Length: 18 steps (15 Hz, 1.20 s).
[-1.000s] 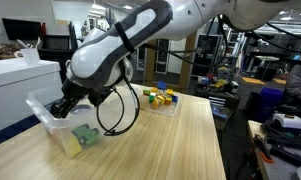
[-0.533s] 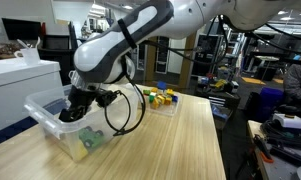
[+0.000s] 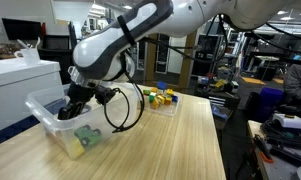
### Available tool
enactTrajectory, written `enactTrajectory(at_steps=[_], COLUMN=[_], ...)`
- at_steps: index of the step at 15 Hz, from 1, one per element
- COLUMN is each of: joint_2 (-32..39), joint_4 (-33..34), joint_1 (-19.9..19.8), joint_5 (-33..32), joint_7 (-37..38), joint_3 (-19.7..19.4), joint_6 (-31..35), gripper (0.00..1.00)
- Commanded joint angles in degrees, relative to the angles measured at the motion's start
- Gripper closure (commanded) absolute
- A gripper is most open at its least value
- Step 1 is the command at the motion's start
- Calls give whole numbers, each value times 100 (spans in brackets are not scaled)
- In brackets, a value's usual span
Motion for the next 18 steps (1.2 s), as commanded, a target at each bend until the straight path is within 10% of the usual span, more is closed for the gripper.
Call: enactTrajectory(at_steps=[1, 3, 5, 8, 14, 18], joint_2=[-89, -78, -64, -75, -671, -2055], joint_4=[-212, -231, -207, -153, -374, -374], joint_1=[-56, -62, -48, -48, 271, 748], joint_5=[181, 150, 135, 165, -36, -502], joint_7=[-320, -347, -316, -244, 372, 1128], joint_3=[51, 74, 59, 54, -558, -1692], joint_6=[301, 466, 486, 245, -157, -2431], gripper=[25, 1, 0, 59, 73, 73])
